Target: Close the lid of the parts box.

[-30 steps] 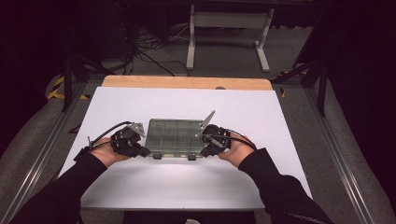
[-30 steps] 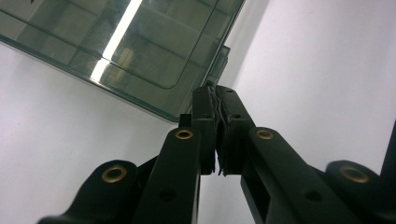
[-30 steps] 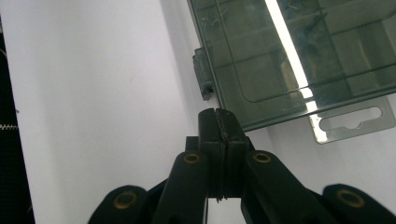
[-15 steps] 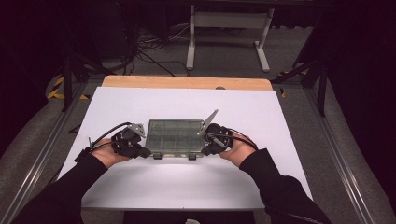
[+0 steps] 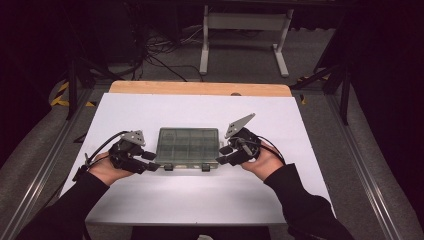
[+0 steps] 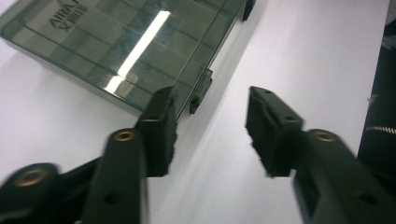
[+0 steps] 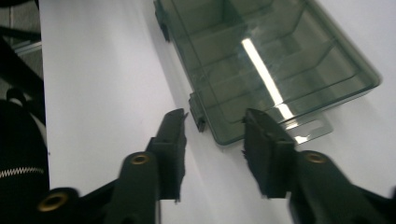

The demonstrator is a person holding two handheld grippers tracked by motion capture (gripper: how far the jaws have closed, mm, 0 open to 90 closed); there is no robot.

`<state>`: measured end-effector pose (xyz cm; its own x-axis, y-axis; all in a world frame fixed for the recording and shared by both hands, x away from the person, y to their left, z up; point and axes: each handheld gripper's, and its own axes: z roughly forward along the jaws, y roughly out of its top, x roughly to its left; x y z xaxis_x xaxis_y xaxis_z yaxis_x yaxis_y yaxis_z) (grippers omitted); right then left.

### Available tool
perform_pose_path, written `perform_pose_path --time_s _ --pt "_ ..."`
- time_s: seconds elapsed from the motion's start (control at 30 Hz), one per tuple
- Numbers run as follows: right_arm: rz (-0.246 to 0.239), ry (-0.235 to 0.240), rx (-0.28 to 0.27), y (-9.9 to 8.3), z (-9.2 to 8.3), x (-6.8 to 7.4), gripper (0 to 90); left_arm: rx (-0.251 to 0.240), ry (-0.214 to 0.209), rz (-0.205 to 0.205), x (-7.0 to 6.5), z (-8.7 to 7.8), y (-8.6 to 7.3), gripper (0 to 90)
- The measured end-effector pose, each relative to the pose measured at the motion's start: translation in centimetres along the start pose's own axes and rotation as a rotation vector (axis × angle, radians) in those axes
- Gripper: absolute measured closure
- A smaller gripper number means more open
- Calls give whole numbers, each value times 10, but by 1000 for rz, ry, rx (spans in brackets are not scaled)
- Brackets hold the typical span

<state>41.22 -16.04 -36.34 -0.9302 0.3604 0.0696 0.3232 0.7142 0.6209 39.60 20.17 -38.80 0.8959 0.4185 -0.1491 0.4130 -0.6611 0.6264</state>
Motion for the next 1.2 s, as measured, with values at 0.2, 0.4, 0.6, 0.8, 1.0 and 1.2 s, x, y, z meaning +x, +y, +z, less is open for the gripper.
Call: perform_pose_path --time_s 0.2,0.4,0.6,0.8,1.0,1.2 --pt "14 -77 -133 -10 -18 5 348 -92 -4 -48 -1 -10 -11 378" --pt "26 -132 -226 -22 -30 7 195 -187 -32 -107 -1 -20 -24 280" --pt "52 -171 -320 -40 -43 9 85 -287 -1 -134 -3 -25 -37 183" --pt "65 -228 -394 -58 -51 12 35 -404 28 -141 -7 -23 -50 99" --pt "76 -261 -440 -72 -53 15 10 -455 69 -130 -9 -21 -57 62" --pt "73 -292 -499 -92 -52 15 0 -502 73 -136 -10 -19 -68 39"
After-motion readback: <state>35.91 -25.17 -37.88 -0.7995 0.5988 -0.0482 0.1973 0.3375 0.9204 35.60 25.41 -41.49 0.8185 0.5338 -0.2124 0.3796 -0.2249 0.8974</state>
